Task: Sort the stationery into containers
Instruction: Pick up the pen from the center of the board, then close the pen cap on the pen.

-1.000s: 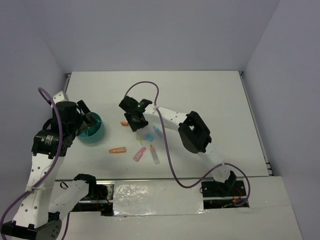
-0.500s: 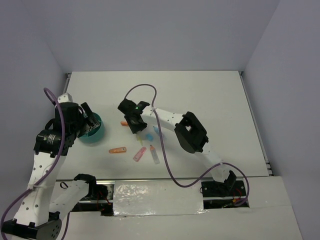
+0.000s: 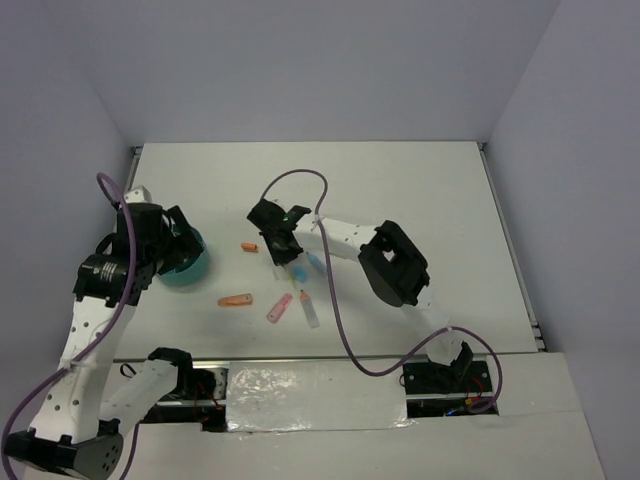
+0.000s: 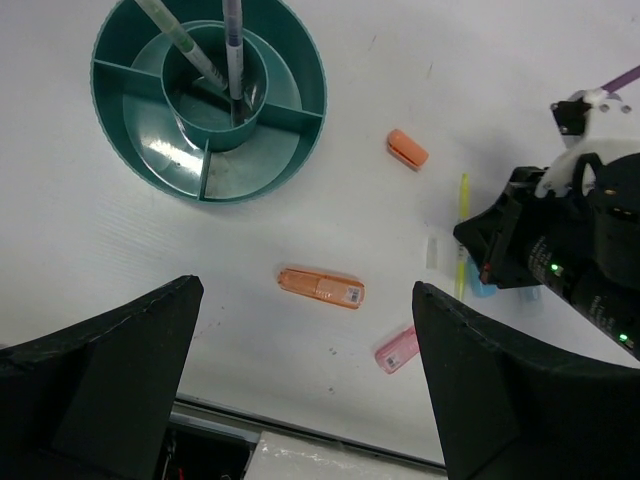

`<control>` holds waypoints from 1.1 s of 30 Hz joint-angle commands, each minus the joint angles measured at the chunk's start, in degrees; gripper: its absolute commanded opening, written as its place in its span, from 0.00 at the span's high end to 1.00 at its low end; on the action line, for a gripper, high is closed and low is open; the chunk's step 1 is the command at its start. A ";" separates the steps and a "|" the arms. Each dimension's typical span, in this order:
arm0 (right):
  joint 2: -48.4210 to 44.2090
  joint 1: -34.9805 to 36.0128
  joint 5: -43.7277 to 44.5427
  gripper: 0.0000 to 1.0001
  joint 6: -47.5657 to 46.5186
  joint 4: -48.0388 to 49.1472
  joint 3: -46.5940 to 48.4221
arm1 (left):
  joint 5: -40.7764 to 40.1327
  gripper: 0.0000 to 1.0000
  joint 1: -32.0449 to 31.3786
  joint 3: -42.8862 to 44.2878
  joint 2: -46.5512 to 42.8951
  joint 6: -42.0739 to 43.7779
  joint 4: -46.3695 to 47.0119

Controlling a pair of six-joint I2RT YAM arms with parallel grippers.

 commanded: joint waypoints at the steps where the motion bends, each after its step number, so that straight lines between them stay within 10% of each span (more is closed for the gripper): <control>1: -4.49 -2.12 -1.48 1.00 -0.56 -0.46 -6.34 | 1.62 0.01 -0.56 -0.96 2.32 0.23 1.39; 6: -24.59 -10.45 -15.54 1.00 2.24 11.67 -14.96 | -0.91 0.01 -6.88 -2.20 6.90 -4.60 1.56; 11: -38.42 -20.13 -26.78 1.00 1.90 4.32 -2.07 | -3.39 0.01 -16.72 -2.64 14.79 -13.55 5.24; 20: -55.90 -29.19 -21.44 1.00 -3.46 -5.11 -13.10 | -7.78 0.13 -29.91 4.65 38.85 -23.49 8.07; 33: -68.14 -29.81 -23.64 1.00 -6.01 -6.16 -29.82 | -7.79 0.42 -30.09 11.08 56.82 -24.57 10.96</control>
